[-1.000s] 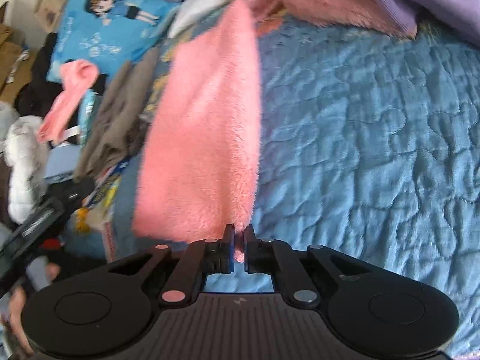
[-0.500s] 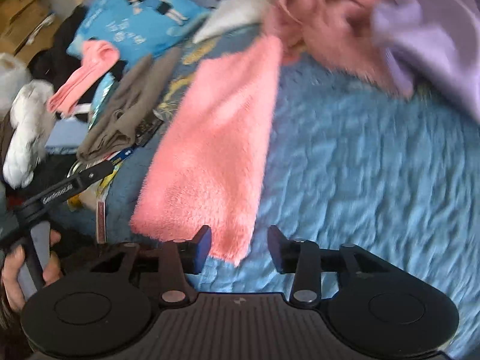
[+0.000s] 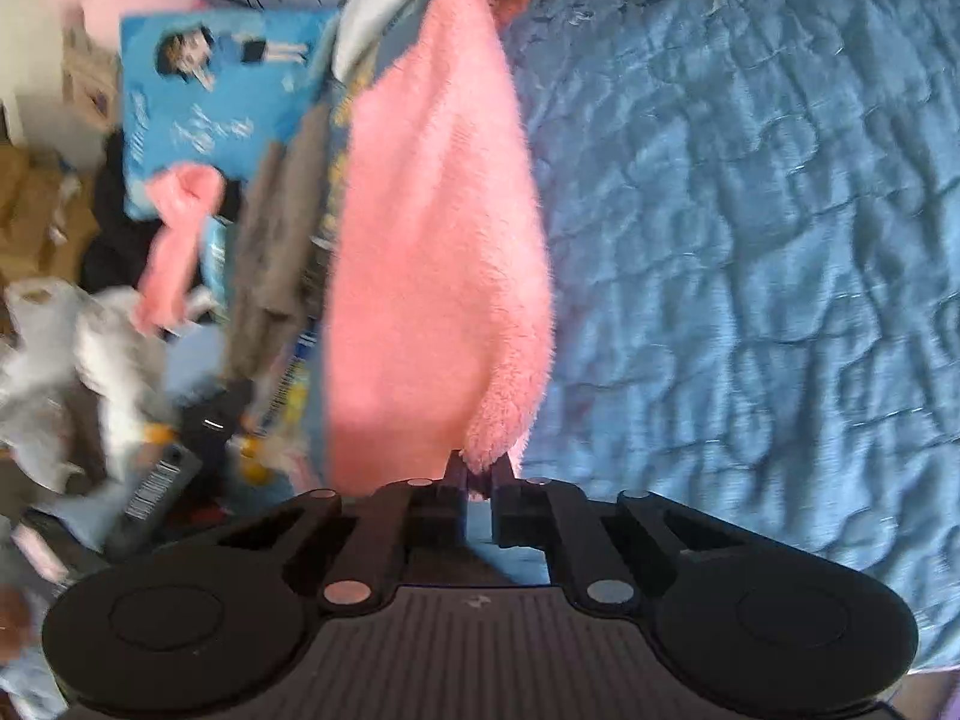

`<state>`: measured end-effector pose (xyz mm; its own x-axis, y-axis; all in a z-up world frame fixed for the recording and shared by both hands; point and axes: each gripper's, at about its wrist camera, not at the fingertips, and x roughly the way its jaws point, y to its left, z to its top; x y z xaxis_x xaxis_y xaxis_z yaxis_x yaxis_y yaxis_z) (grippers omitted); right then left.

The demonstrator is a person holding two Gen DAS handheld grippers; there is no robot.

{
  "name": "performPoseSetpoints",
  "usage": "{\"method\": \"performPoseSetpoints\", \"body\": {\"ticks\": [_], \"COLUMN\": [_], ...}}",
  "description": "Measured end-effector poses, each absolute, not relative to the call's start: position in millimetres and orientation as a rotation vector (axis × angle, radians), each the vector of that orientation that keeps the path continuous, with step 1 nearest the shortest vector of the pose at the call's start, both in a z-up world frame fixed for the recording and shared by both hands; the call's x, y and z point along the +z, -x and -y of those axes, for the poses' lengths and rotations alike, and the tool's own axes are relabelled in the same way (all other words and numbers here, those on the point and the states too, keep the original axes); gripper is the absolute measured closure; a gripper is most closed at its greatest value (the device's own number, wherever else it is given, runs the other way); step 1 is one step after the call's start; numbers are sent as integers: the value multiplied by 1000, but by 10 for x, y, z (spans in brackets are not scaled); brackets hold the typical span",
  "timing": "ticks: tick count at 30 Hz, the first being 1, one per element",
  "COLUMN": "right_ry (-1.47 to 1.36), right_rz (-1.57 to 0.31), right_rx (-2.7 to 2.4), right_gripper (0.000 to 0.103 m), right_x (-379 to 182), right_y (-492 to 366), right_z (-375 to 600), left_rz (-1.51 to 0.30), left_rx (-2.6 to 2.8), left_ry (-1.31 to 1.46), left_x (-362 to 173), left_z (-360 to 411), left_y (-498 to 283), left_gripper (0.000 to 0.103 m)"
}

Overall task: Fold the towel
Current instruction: 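Open the right tool and move it to the end of the folded strip, then grasp the strip end with the right tool and fold it onto itself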

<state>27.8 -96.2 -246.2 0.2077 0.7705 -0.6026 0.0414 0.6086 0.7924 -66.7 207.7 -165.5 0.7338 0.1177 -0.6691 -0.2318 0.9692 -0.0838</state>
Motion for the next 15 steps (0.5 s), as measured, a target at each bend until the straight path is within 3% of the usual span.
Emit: {"method": "performPoseSetpoints", "body": {"ticks": [4, 8, 15], "right_ry": [-889, -803, -443], "right_rz": [-1255, -1267, -1271], "right_rx": [605, 587, 540], "right_gripper": [97, 96, 80], "right_x": [-2391, -2353, -2303], "right_y": [-299, -289, -133], "right_z": [990, 935, 960], "left_rz": [-719, -723, -720], "left_rx": [197, 202, 196], "left_ry": [169, 177, 167], "left_x": [-1651, -1659, -1660], "left_z": [-2088, -2107, -2086], "left_y": [672, 662, 659], "left_gripper": [26, 26, 26]}}
